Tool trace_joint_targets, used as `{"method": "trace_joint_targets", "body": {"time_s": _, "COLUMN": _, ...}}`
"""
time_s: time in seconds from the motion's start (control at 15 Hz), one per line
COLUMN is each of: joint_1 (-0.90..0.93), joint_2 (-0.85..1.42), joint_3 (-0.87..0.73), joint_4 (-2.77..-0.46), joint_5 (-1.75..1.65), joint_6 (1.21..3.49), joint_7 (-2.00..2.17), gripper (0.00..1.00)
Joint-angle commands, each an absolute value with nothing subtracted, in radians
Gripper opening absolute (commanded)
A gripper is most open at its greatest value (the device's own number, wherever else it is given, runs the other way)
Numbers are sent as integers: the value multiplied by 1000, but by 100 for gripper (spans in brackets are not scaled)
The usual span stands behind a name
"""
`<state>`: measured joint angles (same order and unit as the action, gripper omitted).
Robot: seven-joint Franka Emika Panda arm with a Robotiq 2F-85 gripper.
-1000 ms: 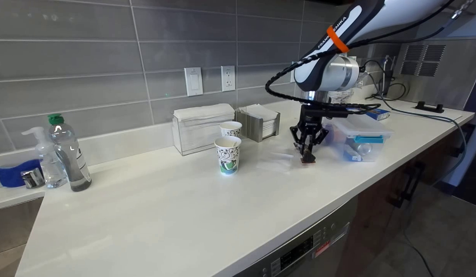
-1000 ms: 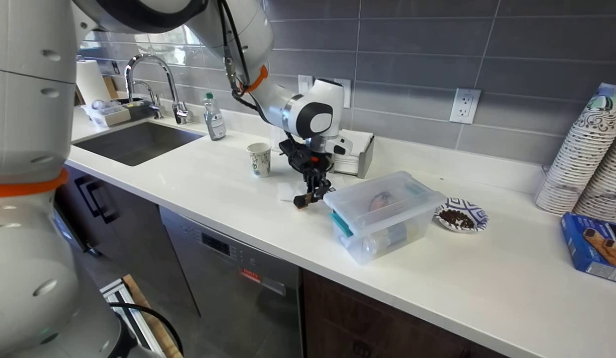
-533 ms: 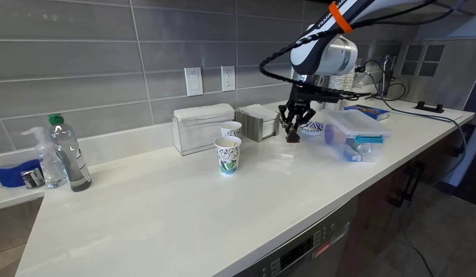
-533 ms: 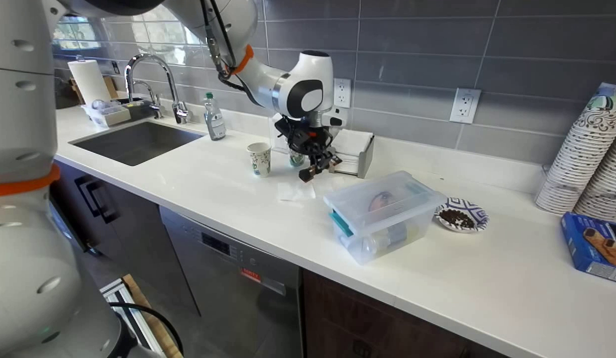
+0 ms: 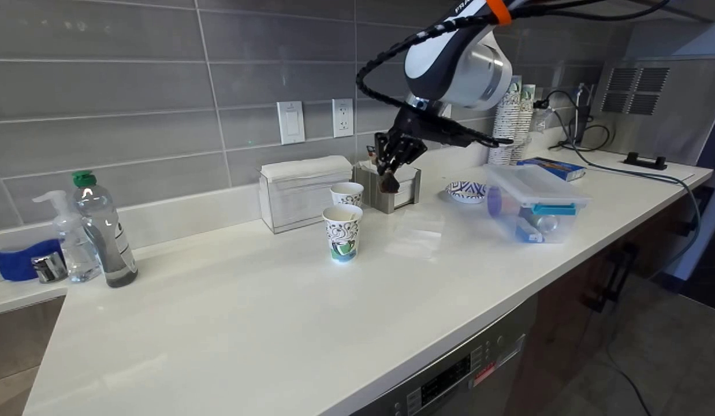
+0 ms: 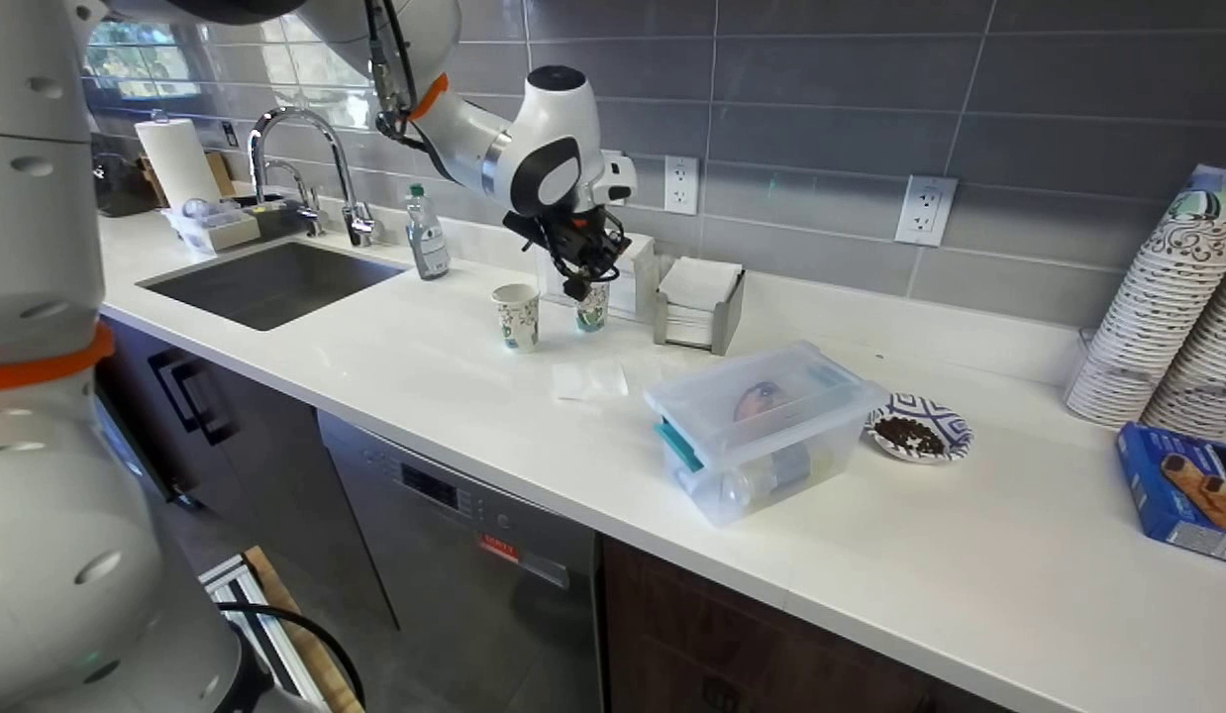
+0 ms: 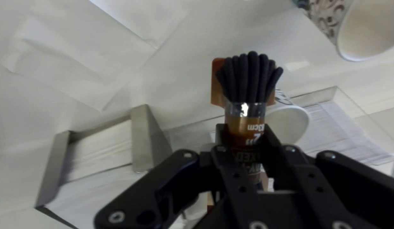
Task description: Move the packet to the left
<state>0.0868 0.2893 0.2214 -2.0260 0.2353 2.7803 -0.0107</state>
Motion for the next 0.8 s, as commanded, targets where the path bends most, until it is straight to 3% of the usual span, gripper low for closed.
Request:
{"method": "trace_joint_targets", "body": {"time_s": 0.0, "joint_1": 6, "joint_2": 263, "joint_3": 365, "joint_4": -2047, "joint_5": 450, "joint_6": 2772, "joint_7": -213, "gripper": 7}}
{"method": "trace_joint_targets", "body": {"time_s": 0.07, "joint_1": -20, "joint_2": 263, "joint_3": 381, "joint_4": -2046, "joint_5": 516, "joint_6": 2726, "joint_7": -231, "gripper": 7}}
{"method": "trace_joint_targets", "body": {"time_s": 0.13, "joint_1": 56, "joint_2": 281, "joint_3": 317, "joint_4": -2024, "joint_5": 415, "joint_6": 2777, "joint_7": -151, "gripper": 26}}
{"method": "trace_joint_targets", "body": {"time_s": 0.47, "joint_1": 17, "joint_2": 279, "joint_3": 344, "joint_4": -2026, "joint_5": 490, "joint_6": 2748, "joint_7": -207, "gripper": 26}}
{"method": "trace_joint_targets", "body": {"time_s": 0.53, "joint_1": 17, "joint_2": 279, "joint_3": 345, "joint_4": -2026, "joint_5": 490, "joint_6": 2748, "joint_7": -207, "gripper": 7}}
{"method": "trace_joint_targets", "body": {"time_s": 0.73, "joint_1": 23, "joint_2": 332, "joint_3": 389, "joint_4": -1934, "joint_5": 529, "joint_6": 2782, "joint_7": -281, "gripper": 7}}
